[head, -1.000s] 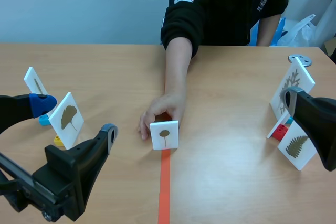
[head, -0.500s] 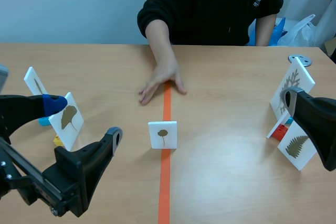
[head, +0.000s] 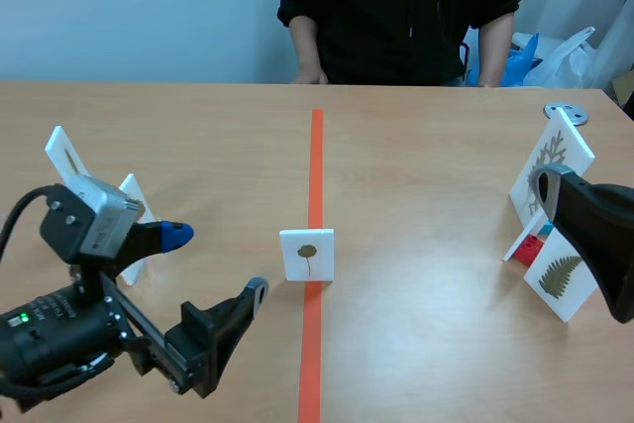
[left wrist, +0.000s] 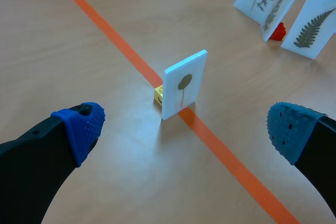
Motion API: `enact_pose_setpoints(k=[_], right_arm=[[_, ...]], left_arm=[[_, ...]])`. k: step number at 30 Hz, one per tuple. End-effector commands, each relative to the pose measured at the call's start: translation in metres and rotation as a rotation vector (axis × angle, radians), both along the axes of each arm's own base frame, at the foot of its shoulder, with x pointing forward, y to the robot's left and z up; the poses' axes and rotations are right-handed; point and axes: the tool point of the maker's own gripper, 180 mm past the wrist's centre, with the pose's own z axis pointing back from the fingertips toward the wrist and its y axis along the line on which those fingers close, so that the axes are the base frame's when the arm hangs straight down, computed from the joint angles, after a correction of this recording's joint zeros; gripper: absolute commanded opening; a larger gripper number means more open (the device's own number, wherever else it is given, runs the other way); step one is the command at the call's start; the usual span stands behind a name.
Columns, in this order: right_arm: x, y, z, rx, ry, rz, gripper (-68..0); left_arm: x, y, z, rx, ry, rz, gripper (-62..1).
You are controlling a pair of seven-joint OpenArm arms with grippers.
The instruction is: Sort the leaf by its shape. The table is split by an orange tape line. A compound leaf with several leaflets goes to the left side, a simple leaf with one blade goes to the right side. Return to the home posture when a red brick is placed on the table.
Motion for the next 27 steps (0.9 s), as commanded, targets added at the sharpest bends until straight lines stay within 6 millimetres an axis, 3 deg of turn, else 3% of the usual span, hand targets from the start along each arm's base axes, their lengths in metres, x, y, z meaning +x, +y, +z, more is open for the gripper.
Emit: enact_pose_setpoints(k=[1,7,14,23,27], right_arm=[[0.002,0.001,0.007,0.009,-0.024,0.004,0.4],[0.003,-0.001,0.007,0.007,-0.026,-0.009,0.4],[0.003,-0.001,0.007,0.007,-0.026,-0.010,0.4],[0.003,-0.001,0.007,0.007,-0.026,-0.011,0.4],[0.003,-0.001,0.007,0.007,-0.026,-0.011,0.4]], left_arm=[[0.008,-0.010,0.007,-0.012,-0.041,-0.021,1.4],[0.026,-0.025,-0.018,0.049,-0.080,-0.067,1.4],[0.055,-0.034,-0.031,0.057,-0.126,-0.057,1.4],[0.063,-0.073,-0.041,0.042,-0.154,-0.126,1.4],[0.070,-0.080,-0.044,0.046,-0.161,-0.112,1.4]])
